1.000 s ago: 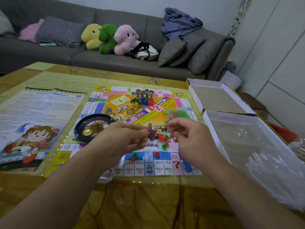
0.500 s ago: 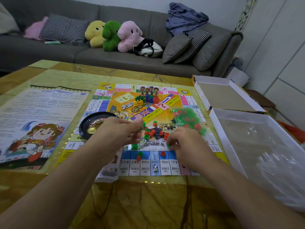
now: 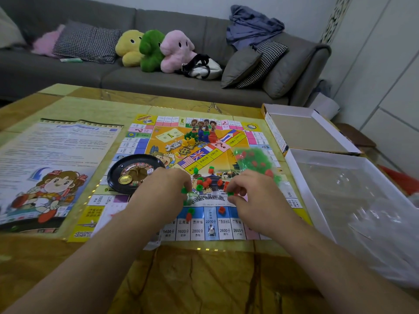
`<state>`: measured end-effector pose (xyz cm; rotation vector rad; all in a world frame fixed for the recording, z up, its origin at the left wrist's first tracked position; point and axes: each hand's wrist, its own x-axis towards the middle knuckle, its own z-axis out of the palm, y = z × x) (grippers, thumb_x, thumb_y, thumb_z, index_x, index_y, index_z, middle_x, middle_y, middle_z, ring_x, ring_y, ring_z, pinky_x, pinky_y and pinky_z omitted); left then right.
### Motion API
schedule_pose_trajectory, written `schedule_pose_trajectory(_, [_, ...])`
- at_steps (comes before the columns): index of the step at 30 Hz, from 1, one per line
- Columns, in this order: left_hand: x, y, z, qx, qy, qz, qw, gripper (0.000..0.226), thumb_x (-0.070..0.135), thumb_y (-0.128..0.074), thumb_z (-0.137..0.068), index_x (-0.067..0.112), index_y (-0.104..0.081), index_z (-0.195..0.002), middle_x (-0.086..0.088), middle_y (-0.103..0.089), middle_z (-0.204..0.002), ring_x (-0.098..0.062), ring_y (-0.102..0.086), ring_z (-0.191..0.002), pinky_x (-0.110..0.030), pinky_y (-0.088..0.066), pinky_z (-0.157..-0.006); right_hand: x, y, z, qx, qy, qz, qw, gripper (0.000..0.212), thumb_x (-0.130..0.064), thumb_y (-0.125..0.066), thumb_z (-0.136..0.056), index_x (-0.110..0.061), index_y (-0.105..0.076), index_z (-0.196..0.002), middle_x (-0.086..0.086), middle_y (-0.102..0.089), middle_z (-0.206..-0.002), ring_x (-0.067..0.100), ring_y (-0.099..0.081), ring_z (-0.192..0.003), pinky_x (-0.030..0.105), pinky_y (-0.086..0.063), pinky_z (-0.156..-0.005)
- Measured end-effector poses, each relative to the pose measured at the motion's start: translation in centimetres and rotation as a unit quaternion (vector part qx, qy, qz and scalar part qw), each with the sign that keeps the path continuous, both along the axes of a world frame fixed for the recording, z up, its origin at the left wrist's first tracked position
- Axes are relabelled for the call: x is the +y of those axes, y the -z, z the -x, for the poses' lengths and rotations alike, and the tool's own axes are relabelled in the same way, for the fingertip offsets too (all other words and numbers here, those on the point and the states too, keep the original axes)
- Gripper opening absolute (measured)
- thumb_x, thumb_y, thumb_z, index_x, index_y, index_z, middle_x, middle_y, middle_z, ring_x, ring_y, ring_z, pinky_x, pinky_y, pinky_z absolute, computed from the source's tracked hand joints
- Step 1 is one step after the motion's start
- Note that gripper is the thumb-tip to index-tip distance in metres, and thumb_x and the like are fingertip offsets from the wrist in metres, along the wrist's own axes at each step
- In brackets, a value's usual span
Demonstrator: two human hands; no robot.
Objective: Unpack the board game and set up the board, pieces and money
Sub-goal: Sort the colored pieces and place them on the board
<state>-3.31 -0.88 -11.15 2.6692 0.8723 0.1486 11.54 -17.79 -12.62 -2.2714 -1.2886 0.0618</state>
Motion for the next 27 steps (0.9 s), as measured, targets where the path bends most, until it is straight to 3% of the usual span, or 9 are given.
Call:
schedule_pose_trajectory(7, [-0.3, -0.1, -0.3, 0.030, 0.014, -0.002, 0.999, 0.021, 0.030, -0.074, -0.095, 0.038, -0.071, -0.114, 0.001, -0.070, -0.119, -0.021, -0.066, -0.104, -0.040, -0.062, -0.085, -0.5, -0.4, 0.4, -0.002, -0.008, 0.004, 1.000, 0.014, -0.020, -0.079, -0.092, -0.026, -0.075, -0.104, -0.013, -0.060, -0.102, 0.008, -0.057, -0.095, 0.034, -0.056, -0.086])
schedule_pose_trajectory(13, [-0.7, 0.0, -0.5, -0.007, 0.026, -0.002, 1.000, 0.019, 0.027, -0.076, -0.092, 0.037, -0.073, -0.108, 0.006, -0.073, -0.111, -0.016, -0.068, -0.098, -0.037, -0.063, -0.083, -0.5, -0.7, 0.6, 0.018, -0.007, -0.001, 1.000, 0.014, -0.020, -0.079, -0.092, -0.026, -0.076, -0.104, -0.014, -0.061, -0.101, 0.005, -0.058, -0.092, 0.030, -0.055, -0.085])
schedule_pose_trajectory(20, [-0.6, 0.0, -0.5, -0.052, 0.018, 0.030, 0.998, 0.023, 0.025, -0.077, -0.092, 0.038, -0.075, -0.111, 0.009, -0.074, -0.109, -0.012, -0.068, -0.097, -0.034, -0.064, -0.081, -0.5, -1.1, 0.9, 0.071, -0.005, -0.038, 0.997, 0.013, -0.017, -0.079, -0.092, -0.026, -0.075, -0.099, -0.015, -0.064, -0.090, 0.001, -0.060, -0.083, 0.013, -0.045, -0.070])
schedule_pose_trajectory(22, [-0.8, -0.5, -0.5, -0.088, 0.014, 0.068, 0.994, 0.027, 0.026, -0.078, -0.091, 0.034, -0.074, -0.116, 0.011, -0.077, -0.101, -0.008, -0.070, -0.088, -0.033, -0.063, -0.082, -0.4, -1.5, 1.0, 0.119, -0.002, -0.078, 0.990, 0.013, -0.015, -0.079, -0.092, -0.027, -0.077, -0.097, -0.013, -0.068, -0.085, 0.001, -0.062, -0.083, 0.012, -0.047, -0.069])
schedule_pose_trajectory(24, [-1.2, -1.4, -0.4, -0.149, 0.022, 0.170, 0.974, 0.024, 0.023, -0.082, -0.088, 0.026, -0.074, -0.111, 0.009, -0.080, -0.090, -0.006, -0.075, -0.078, -0.035, -0.064, -0.078, -0.3, -2.1, 1.2, 0.177, -0.005, -0.122, 0.977, 0.016, -0.012, -0.079, -0.092, -0.028, -0.078, -0.094, -0.013, -0.072, -0.083, 0.002, -0.066, -0.083, 0.015, -0.051, -0.071])
schedule_pose_trajectory(27, [-2.6, -2.8, -0.1, -0.213, 0.048, 0.312, 0.925, 0.021, 0.011, -0.083, -0.085, 0.013, -0.068, -0.100, 0.001, -0.081, -0.081, -0.015, -0.079, -0.075, -0.036, -0.064, -0.069, -0.2, -2.8, 1.5, 0.254, -0.020, -0.172, 0.952, 0.017, -0.008, -0.080, -0.090, -0.024, -0.080, -0.095, -0.008, -0.077, -0.085, 0.009, -0.071, -0.081, 0.031, -0.060, -0.073])
